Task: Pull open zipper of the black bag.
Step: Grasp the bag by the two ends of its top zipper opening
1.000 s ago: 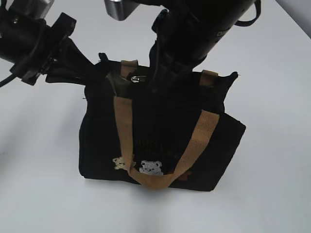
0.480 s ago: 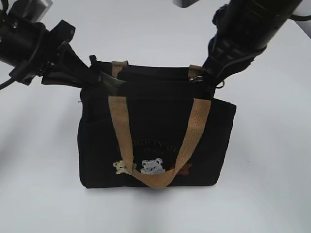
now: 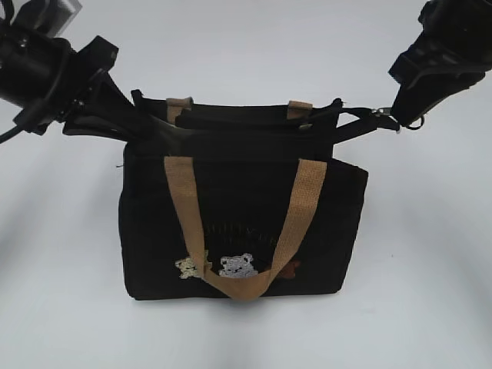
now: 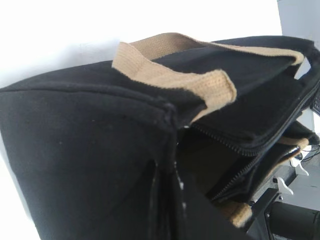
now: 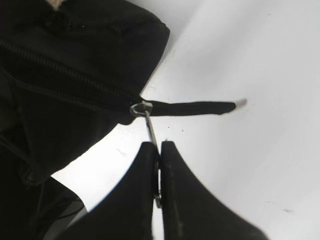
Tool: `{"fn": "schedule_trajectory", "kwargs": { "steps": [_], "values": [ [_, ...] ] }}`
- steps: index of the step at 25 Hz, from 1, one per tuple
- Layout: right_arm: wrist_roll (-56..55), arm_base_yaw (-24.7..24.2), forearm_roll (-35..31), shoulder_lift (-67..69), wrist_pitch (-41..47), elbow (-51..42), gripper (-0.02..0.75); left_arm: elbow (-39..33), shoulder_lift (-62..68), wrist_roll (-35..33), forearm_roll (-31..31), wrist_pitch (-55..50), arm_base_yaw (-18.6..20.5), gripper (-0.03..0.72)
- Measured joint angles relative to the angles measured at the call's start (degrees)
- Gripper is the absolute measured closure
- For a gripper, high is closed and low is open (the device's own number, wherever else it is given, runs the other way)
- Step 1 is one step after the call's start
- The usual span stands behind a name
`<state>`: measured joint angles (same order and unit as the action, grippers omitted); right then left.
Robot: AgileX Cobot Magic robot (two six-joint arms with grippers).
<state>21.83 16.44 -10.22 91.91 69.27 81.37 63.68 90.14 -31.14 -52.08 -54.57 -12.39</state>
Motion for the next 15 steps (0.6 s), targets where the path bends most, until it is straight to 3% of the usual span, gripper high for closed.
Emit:
{"fn": "schedule_trajectory", "kwargs": {
  "steps": [4, 7, 10, 15],
  "values": [
    [-0.4, -0.1, -2.7, 0.0, 0.3, 0.0, 0.688, 0.0, -0.1, 0.0, 0.4, 0.0, 0.0, 0.647],
    [-1.6, -0.1, -3.4, -0.5, 0.3, 0.0, 0.516, 0.0, -2.3, 0.0, 3.1, -0.2, 0.1, 0.511],
    [-5.0, -0.1, -3.4, -2.8, 0.3, -0.3, 0.374, 0.0, -6.7, 1.2, 8.6, -1.7, 0.2, 0.361],
    [-8.5, -0.1, -3.4, -12.0, 0.3, -8.2, 0.328, -1.7, -18.4, 13.0, 24.2, -7.8, 0.2, 0.305]
  ]
}}
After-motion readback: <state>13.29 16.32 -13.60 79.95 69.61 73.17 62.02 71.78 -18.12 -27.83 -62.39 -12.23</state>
